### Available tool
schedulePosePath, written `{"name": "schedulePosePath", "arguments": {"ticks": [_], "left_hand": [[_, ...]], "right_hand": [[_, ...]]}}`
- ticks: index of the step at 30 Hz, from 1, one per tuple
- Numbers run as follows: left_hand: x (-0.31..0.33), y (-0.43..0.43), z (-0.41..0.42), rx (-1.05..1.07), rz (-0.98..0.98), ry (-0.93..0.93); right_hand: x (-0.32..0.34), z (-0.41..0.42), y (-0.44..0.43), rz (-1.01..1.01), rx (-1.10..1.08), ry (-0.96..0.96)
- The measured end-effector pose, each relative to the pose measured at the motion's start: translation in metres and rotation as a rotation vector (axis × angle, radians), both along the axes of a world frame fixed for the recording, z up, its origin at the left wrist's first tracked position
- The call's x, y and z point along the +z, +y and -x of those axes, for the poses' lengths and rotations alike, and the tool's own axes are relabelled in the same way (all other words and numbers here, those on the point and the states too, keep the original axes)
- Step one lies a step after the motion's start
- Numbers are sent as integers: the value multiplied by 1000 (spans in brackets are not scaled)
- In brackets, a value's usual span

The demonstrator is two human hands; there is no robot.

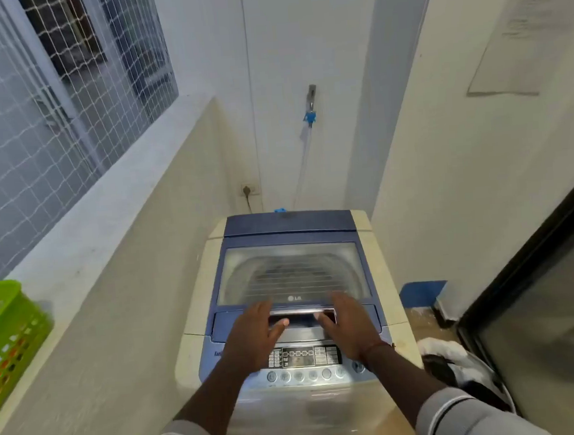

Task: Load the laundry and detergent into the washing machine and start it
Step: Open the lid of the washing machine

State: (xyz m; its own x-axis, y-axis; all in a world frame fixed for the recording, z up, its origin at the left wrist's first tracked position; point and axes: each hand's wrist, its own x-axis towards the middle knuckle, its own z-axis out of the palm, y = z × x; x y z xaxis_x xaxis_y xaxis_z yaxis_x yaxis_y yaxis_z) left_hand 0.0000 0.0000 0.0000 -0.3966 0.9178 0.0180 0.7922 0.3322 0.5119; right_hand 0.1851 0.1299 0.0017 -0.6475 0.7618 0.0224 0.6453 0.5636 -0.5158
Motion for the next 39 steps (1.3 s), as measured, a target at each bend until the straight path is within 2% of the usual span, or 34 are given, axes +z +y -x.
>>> {"name": "schedulePosePath", "arguments": {"ticks": [4,11,19,29,39], "left_hand": [[-22,-9,0,-82,84,-11],[-27,1,-2,-200,128,133],[-34,21,-15,-144,272,304],[-17,35,-11,-132,364,254],[41,37,14,-213,122,208]], "right_hand": [[-16,3,-11,62,54,-55],[-19,10,-12,-73,181,-232],[-29,20,-6,-93,258,-375],[-22,30,12,-76,291,-406],[32,25,28,-107,312,-189]]}}
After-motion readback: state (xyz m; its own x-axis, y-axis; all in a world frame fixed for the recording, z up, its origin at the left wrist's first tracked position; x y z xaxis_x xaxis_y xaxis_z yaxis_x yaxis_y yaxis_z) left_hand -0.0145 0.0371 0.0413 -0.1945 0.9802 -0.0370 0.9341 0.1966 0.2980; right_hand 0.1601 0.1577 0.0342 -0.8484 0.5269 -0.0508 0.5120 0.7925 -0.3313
